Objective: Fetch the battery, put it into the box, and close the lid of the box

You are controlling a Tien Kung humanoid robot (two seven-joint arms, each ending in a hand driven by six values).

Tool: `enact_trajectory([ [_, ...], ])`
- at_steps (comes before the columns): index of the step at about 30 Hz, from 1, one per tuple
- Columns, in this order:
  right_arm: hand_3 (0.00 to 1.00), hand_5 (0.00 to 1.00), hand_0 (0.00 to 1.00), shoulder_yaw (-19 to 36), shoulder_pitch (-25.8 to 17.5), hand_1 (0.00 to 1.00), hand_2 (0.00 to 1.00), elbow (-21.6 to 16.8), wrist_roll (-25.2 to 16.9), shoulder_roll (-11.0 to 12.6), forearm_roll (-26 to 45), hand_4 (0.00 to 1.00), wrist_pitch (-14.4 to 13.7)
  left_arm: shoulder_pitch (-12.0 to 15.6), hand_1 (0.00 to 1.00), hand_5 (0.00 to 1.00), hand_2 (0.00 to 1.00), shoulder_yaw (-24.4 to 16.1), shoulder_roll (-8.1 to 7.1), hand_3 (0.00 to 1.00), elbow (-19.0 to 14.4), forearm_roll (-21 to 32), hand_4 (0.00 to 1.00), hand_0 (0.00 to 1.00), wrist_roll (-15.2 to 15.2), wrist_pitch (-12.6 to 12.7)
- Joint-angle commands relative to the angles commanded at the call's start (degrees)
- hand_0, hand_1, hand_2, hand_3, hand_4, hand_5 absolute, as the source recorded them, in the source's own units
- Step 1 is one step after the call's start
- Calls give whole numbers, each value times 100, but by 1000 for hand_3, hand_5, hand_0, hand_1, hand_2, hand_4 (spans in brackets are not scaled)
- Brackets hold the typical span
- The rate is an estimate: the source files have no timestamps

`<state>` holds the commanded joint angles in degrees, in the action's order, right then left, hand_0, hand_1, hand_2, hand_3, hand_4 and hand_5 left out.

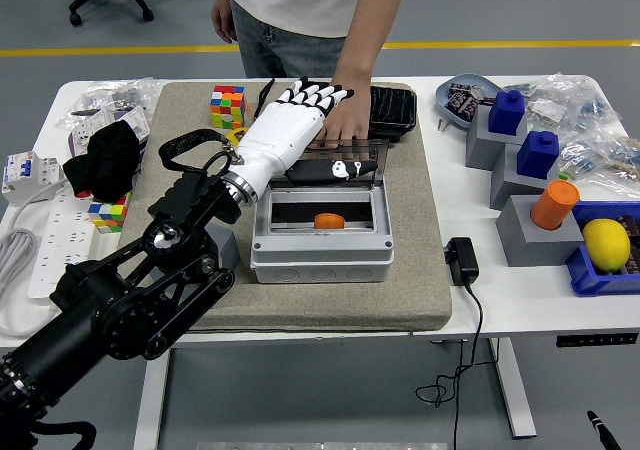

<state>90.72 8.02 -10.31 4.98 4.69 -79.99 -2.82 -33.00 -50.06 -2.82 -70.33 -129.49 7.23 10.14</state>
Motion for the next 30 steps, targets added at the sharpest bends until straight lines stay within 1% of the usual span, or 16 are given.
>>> enact_trajectory([
  [5,748,998,735,-5,4,670,695,0,-12,2,13,998,-5,25,909,998,722,49,-6,731,23,-27,998,998,26,-70],
  [6,749,998,734,-3,5,670,695,0,-11,2,11,998,-6,28,775,998,670,57,-5,688,25,-28,998,998,27,-76],
  [11,749,998,734,10,5,670,695,0,-2,4,-3,998,-8,36,775,998,670,96,-25,688,-40,22,998,998,40,-114],
  [12,748,998,732,15,5,670,694,0,0,4,-5,998,-9,40,516,998,578,110,-34,647,-55,39,998,959,42,-120],
  [15,748,998,732,17,7,670,694,0,-2,4,-4,998,-10,55,516,998,578,135,-44,647,-76,64,998,959,33,-110],
  [17,748,998,732,15,8,670,694,0,-3,3,-1,998,-11,64,516,998,578,151,-49,647,-107,102,998,959,-4,-53],
  [18,748,998,733,15,8,670,694,0,-3,2,-2,998,-10,68,310,998,444,160,-51,565,-132,131,998,676,-34,2],
  [20,748,998,733,16,6,670,694,0,-1,0,-9,998,-9,74,310,998,444,175,-53,565,-177,170,998,676,-65,84],
  [23,748,998,733,18,3,670,694,0,-3,-4,-16,998,-7,82,310,998,444,191,-57,565,-188,184,998,676,-38,87],
  [24,748,998,734,18,3,669,694,0,-4,-4,-17,998,-7,90,156,998,297,198,-61,482,-188,192,998,417,-38,95],
  [29,748,998,734,39,-3,669,694,0,6,-1,-38,998,-9,123,156,998,297,239,-77,482,-235,225,998,417,-54,174],
  [30,748,998,733,39,-5,669,694,0,6,0,-40,998,-9,126,105,998,238,248,-77,463,-239,230,998,340,-33,152],
])
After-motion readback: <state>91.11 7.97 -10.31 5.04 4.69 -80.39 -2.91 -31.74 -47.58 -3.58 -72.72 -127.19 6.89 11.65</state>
